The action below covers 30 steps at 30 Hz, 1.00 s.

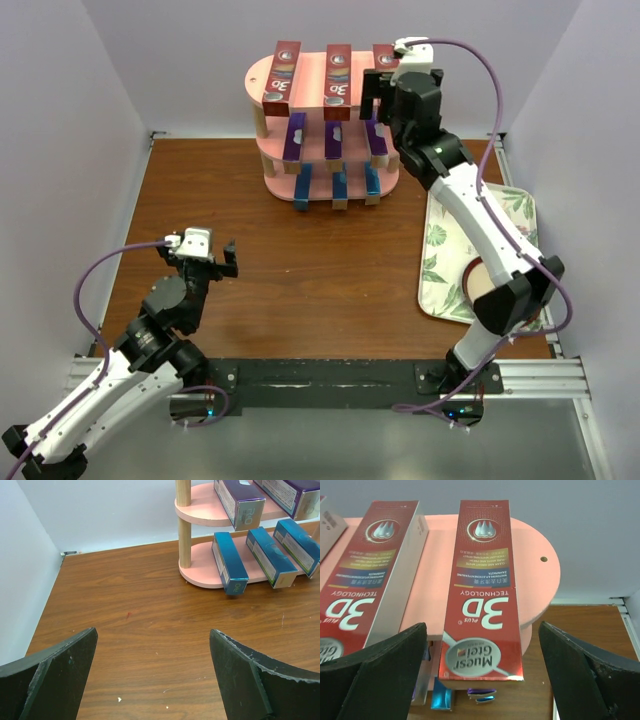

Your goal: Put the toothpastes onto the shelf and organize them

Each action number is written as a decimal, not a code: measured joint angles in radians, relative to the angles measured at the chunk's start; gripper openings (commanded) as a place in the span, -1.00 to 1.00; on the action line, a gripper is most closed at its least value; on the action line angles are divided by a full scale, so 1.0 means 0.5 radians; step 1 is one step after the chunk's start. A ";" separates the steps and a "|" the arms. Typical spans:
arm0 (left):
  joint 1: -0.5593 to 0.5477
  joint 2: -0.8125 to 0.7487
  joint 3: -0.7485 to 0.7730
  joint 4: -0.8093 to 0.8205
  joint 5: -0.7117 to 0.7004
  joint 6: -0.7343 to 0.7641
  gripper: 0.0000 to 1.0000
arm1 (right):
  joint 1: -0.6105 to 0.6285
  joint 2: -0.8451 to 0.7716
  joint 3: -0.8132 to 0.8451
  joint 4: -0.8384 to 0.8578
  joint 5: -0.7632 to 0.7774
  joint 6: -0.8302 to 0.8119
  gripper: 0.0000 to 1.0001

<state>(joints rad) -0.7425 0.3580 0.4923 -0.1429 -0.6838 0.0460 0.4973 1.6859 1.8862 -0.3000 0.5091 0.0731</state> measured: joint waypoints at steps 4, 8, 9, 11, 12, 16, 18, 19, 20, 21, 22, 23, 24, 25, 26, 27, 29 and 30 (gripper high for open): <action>0.000 -0.002 0.000 0.000 -0.002 0.000 0.99 | 0.000 -0.220 -0.143 0.013 -0.032 -0.001 0.97; 0.000 -0.037 0.000 -0.001 -0.003 -0.001 1.00 | 0.000 -0.591 -0.430 0.082 -0.066 -0.005 0.97; 0.000 -0.052 0.000 -0.002 -0.007 -0.001 0.99 | -0.001 -0.674 -0.494 0.095 -0.067 -0.004 0.97; 0.000 -0.095 0.000 -0.002 -0.016 -0.002 1.00 | -0.001 -0.920 -0.696 0.155 -0.066 -0.007 0.97; 0.000 -0.113 0.000 -0.001 -0.024 -0.002 1.00 | 0.000 -1.012 -0.776 0.172 -0.066 -0.008 0.97; 0.000 -0.210 0.000 0.002 -0.079 -0.034 1.00 | -0.001 -1.492 -1.217 0.208 -0.038 -0.015 0.97; 0.001 -0.234 0.000 0.001 -0.114 -0.075 1.00 | 0.000 -1.691 -1.369 0.173 0.001 -0.017 0.97; 0.001 -0.242 0.000 -0.001 -0.124 -0.095 1.00 | 0.000 -1.794 -1.449 0.156 0.022 -0.018 0.97; 0.001 -0.246 0.000 -0.007 -0.134 -0.110 1.00 | 0.000 -1.887 -1.526 0.137 0.049 -0.018 0.97; 0.001 -0.249 0.000 -0.012 -0.138 -0.124 1.00 | -0.001 -1.996 -1.598 0.114 0.065 -0.018 0.97; 0.001 -0.253 0.000 -0.021 -0.143 -0.130 1.00 | 0.000 -2.119 -1.684 0.089 0.095 -0.018 0.97; 0.001 -0.254 0.000 -0.025 -0.144 -0.132 1.00 | -0.001 -2.176 -1.721 0.069 0.103 -0.018 0.97; 0.001 -0.261 0.000 -0.031 -0.143 -0.130 1.00 | -0.001 -2.304 -1.790 0.034 0.120 -0.021 0.97; 0.001 -0.269 0.000 -0.034 -0.142 -0.129 1.00 | -0.001 -2.380 -1.835 0.011 0.138 -0.023 0.97; 0.001 -0.283 0.001 -0.040 -0.141 -0.129 1.00 | -0.001 -2.486 -1.901 -0.027 0.159 -0.024 0.97; 0.002 -0.294 0.001 -0.043 -0.141 -0.129 1.00 | -0.001 -2.547 -1.938 -0.057 0.172 -0.025 0.97; 0.010 -0.326 0.001 -0.044 -0.140 -0.130 1.00 | -0.001 -2.673 -2.025 -0.108 0.200 -0.028 0.97; 0.020 -0.346 0.001 -0.043 -0.127 -0.128 1.00 | 0.000 -2.732 -2.069 -0.140 0.211 -0.029 0.97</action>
<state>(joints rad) -0.7326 0.1852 0.4927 -0.1646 -0.7475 -0.0181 0.4973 0.3199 0.8516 -0.3702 0.6147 0.0586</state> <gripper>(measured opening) 0.997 0.985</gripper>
